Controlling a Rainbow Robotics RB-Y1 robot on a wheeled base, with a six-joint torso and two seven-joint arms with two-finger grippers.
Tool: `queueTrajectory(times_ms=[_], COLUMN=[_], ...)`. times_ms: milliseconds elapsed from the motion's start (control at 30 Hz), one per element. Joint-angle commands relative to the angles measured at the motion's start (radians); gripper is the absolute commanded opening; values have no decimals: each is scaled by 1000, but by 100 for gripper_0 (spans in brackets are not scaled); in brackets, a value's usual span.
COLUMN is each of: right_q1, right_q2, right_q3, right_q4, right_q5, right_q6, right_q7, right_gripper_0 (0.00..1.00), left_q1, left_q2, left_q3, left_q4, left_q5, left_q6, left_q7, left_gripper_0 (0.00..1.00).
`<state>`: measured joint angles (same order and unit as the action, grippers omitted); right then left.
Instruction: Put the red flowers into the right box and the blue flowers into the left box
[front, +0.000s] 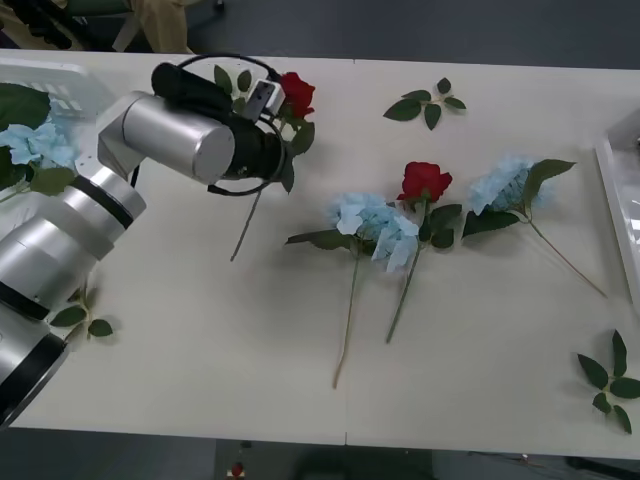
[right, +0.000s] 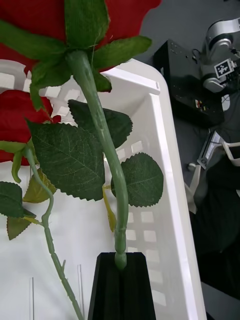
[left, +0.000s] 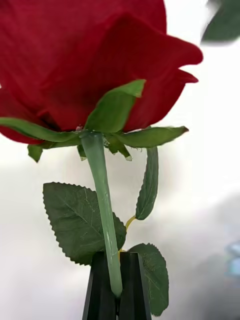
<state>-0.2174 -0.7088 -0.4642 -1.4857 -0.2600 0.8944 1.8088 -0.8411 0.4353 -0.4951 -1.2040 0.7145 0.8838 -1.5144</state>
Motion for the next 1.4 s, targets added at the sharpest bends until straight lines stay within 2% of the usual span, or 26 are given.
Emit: queueTrajectory(times_ms=[33,67,133,167,233,333,400,467,600,900,1133,1300,1400], right_q1=[-22,-22,-23,-23,-25,-25,-23,-25,-23,-23,-8,15,53], right_q2=[-24,-24,-24,-24,-24,-24,-24,-24,-24,-24,-24,-24,-24], right_q3=[6,10,16,18,21,26,26,27,27,22,22,22,24], right_q4=[-21,-21,-21,-19,-21,-21,-21,-21,-21,-21,-21,-39,-82], right_q5=[-5,-5,-5,-7,-12,-19,-22,-28,-36,-108,-292,-501,-601], right_q6=[-17,-20,-23,-25,-23,-25,-25,-23,-25,-25,-23,-23,-23], right_q7=[-37,-37,-39,-39,-37,-31,-28,-22,-13,10,58,207,271], right_gripper_0=[0,1,24,29,59,79,83,85,86,87,87,88,87], left_q1=[-19,-4,34,47,97,157,191,223,226,224,194,163,149], left_q2=[46,46,45,45,46,51,51,46,10,-133,-182,-207,-217], left_q3=[39,67,121,132,173,197,199,197,197,164,104,90,56], left_q4=[-120,-152,-221,-240,-296,-348,-378,-405,-410,-407,-407,-407,-407], left_q5=[91,118,152,160,237,375,447,510,577,531,543,654,697], left_q6=[-12,-12,-23,-31,-69,-129,-166,-186,-186,-186,-186,-190,-244], left_q7=[7,3,-17,-29,-90,-185,-247,-322,-437,-679,-905,-1024,-1046], left_gripper_0=[0,0,0,0,0,0,0,0,0,0,0,0,0])
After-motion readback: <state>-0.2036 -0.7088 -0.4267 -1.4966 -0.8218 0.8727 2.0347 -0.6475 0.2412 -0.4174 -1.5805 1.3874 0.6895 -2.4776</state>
